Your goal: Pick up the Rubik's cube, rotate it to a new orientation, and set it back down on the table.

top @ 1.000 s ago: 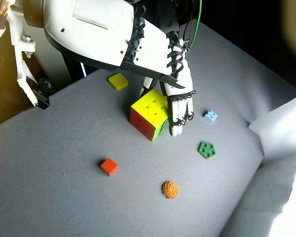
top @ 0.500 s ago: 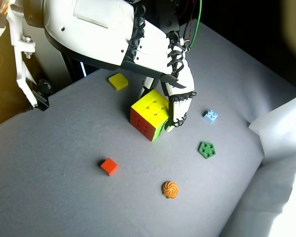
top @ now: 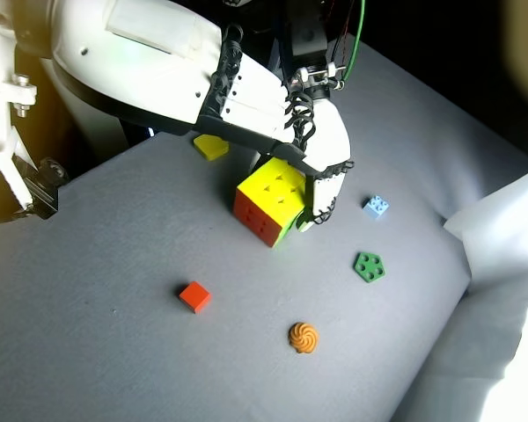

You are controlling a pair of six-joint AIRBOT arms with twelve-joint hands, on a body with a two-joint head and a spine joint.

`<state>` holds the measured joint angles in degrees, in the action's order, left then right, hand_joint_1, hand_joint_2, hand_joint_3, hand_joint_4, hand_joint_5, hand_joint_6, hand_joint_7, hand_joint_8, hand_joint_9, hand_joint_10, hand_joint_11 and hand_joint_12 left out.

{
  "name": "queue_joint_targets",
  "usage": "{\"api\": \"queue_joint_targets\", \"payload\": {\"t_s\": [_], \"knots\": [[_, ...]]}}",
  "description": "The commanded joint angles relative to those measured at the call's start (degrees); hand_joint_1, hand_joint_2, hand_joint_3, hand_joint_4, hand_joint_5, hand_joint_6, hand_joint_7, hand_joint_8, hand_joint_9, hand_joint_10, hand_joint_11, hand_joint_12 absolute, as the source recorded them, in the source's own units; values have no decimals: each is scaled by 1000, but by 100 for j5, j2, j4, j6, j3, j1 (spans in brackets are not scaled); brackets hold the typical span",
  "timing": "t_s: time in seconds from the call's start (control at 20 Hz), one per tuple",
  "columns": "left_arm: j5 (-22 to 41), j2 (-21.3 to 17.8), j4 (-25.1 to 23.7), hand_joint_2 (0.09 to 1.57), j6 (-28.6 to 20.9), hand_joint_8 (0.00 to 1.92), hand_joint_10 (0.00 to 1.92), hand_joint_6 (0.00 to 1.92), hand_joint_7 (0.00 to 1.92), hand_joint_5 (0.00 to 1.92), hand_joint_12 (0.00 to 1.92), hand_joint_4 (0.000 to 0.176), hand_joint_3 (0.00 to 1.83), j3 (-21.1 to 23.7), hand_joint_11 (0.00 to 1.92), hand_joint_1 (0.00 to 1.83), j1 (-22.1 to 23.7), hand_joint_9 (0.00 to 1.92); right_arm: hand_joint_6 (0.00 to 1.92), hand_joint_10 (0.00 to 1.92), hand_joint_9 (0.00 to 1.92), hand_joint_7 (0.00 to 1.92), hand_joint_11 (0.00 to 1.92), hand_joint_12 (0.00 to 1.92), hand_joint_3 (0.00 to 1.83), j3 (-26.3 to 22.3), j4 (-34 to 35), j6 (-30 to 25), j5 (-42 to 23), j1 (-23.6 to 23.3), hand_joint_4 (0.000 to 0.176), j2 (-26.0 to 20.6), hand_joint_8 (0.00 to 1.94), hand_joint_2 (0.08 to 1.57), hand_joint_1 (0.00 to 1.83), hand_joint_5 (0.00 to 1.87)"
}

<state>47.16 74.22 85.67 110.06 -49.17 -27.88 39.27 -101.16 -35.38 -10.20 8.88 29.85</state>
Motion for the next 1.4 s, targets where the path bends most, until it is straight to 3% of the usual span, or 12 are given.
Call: {"api": "queue_joint_targets", "payload": {"t_s": [0.0,0.55,0.6,0.65,0.7,0.75,0.8,0.85,0.9,0.95,1.0,1.35], "knots": [[116,-34,-431,1123,-54,1037,1272,918,995,906,1197,0,1,49,621,1375,127,869,0,1,82,148,0,248,1,-10,138,38,116,-57,0,-4,0,1031,51,186],[121,-276,-430,1141,-52,1071,1323,992,975,857,1242,0,0,283,570,1370,588,836,2,2,77,151,0,207,6,-12,138,312,114,-73,0,18,2,1055,57,187],[122,-276,-430,1140,-52,1066,1331,974,978,863,1253,0,0,283,550,1371,598,832,8,18,167,212,0,454,0,-12,138,312,114,-74,0,17,12,1172,76,225],[122,-276,-430,1146,-52,1087,1340,999,971,845,1265,0,1,272,518,1369,616,820,3,84,430,358,47,977,0,-12,138,313,113,-75,0,17,8,1334,70,227],[122,-274,-430,1147,-52,1088,1340,1010,971,837,1268,0,1,253,514,1368,636,820,7,868,591,630,282,1425,18,-12,138,313,91,-75,0,17,581,1466,30,224],[122,-273,-430,1147,-52,1091,1343,1005,969,840,1271,0,1,233,517,1368,655,820,3,1477,624,575,435,1704,9,-13,138,313,71,-74,0,17,1232,1510,168,250],[122,-273,-430,1131,-52,1030,1293,946,1003,880,1232,0,0,219,552,1374,667,857,7,1832,726,590,655,1878,15,-14,138,313,59,-74,0,17,1799,1419,704,283],[122,-274,-430,1134,-51,1047,1309,965,995,868,1213,0,2,204,552,1373,681,841,33,1903,722,563,692,1912,57,-14,138,313,50,-73,0,16,1746,1343,1136,379],[122,-275,-430,1133,-52,1044,1294,968,990,871,1198,0,0,197,572,1373,690,853,1289,1917,688,568,705,1919,31,-14,138,313,50,-71,0,15,1707,1349,1132,492],[122,-275,-430,1136,-54,1066,1315,962,975,873,1213,0,1,194,578,1372,698,845,619,1920,783,568,806,1921,16,-13,138,314,50,-68,0,13,1724,1341,1244,262],[122,-275,-430,1148,-56,1107,1356,982,958,853,1232,0,1,197,548,1369,705,813,207,1921,879,705,891,1921,0,-13,138,314,49,-57,0,13,1898,1290,1360,226],[122,-277,-414,1147,-58,1076,1342,1024,970,837,1223,0,0,195,539,1369,777,821,2,1921,1013,833,1031,1921,0,-12,138,392,50,96,0,30,1941,1236,1499,218]]}}
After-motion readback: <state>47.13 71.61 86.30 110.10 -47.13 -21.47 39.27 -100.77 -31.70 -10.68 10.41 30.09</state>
